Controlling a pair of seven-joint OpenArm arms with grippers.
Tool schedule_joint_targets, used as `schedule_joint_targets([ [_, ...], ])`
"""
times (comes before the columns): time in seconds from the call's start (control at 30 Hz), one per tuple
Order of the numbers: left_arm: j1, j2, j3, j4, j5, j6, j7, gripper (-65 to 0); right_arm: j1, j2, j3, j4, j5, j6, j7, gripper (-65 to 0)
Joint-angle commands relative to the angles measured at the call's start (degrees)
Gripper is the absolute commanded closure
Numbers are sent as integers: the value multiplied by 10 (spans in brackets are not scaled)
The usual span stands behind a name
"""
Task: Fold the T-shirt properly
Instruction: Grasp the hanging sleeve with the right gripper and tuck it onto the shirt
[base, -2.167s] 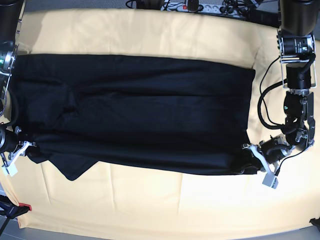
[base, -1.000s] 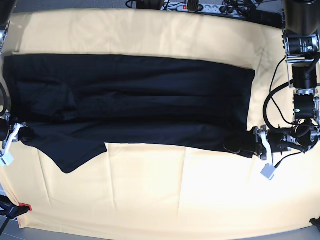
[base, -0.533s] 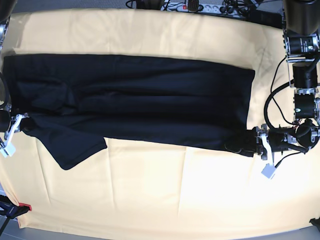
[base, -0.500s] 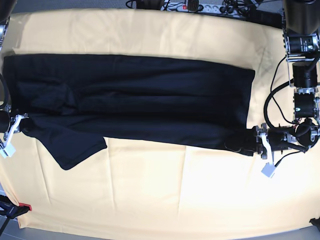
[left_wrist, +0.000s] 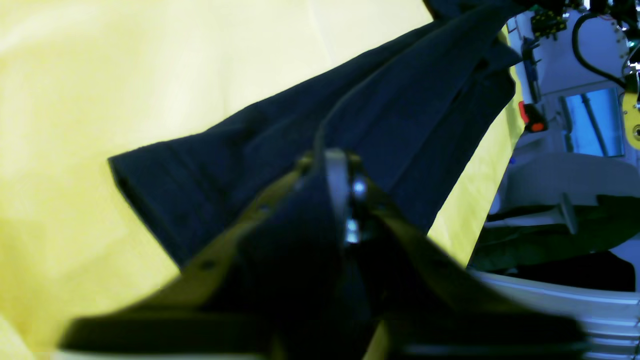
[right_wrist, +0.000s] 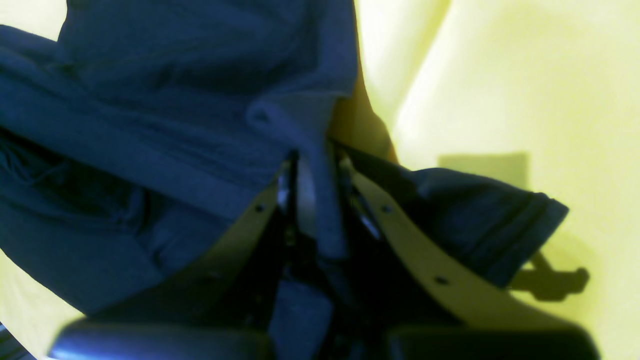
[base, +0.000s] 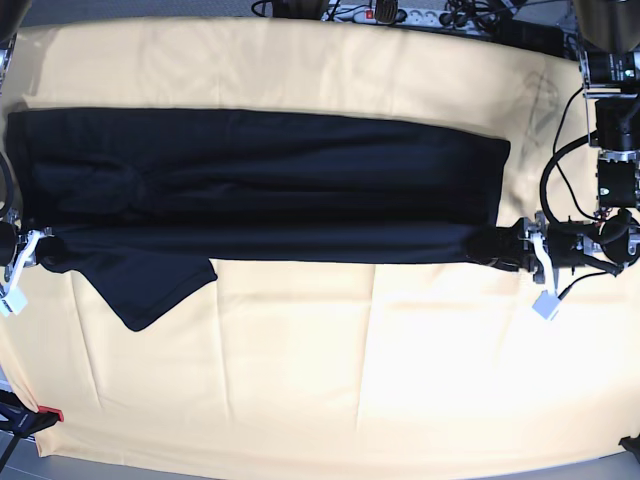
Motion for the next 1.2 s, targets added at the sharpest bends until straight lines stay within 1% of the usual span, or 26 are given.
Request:
schedule_joint_targets([
  [0.0,-14,-15,-4,9,-12,-2,-4,-260,21,20,5,8,3,1,7,-272],
  [0.03,-14,-15,-4,9,-12,-2,-4,-359,26,21,5,8,4,1,7,-366],
  [0.07,-14,-14,-4,9,-12,-2,-4,-424,34,21,5,8,6,1,7,-421],
  [0.1,-14,-14,-4,9,-12,-2,-4,-454,44,22,5,8,6,1,7,-433],
  [0.13,-14,-12,-4,9,-12,-2,-4,-458,54,24,5,8,9,1,7,-432],
  [0.27,-9,-13,-4,9,-12,0,-4,-458,101,39,5,8,77,1,7,-433],
  [0.3,-7,-12,-4,9,-12,1,-4,-458,112,39,5,8,83,1,7,-432],
  [0.43,8,-12,-4,9,-12,2,-4,-458,142,35,5,8,81,1,10,-433],
  [0.53,13,-10,-4,9,-12,2,-4,-458,144,31,5,7,77,1,47,-433],
  [0.6,12,-10,-4,9,-12,2,-4,-458,143,14,5,6,44,1,73,-433],
  [0.67,13,-12,-4,9,-12,2,-4,-458,140,-15,5,5,-12,1,83,-433],
  [0.73,13,-14,-4,9,-12,2,-4,-458,132,-49,5,-2,-53,1,94,-433],
  [0.8,12,-14,-4,9,-12,2,-4,-458,120,-78,5,-11,-91,1,116,-433],
  [0.87,11,-14,-4,9,-12,-1,-4,-458,111,-100,5,-21,-136,1,146,-433],
  [0.93,10,-14,-4,9,-12,-2,-4,-458,104,-111,5,-31,-178,-7,176,-433],
  [1.03,10,-17,-4,9,-12,-2,-4,-458,87,-116,5,-38,-241,-19,235,-433],
  [1.1,10,-18,-4,9,-12,-2,-4,-458,75,-117,5,-39,-279,-43,259,-433],
  [1.13,10,-19,-4,9,-12,-2,-4,-458,68,-117,5,-39,-291,-57,264,-433],
  [1.17,10,-18,-4,9,-12,-2,-4,-458,66,-119,5,-39,-296,-65,263,-433],
])
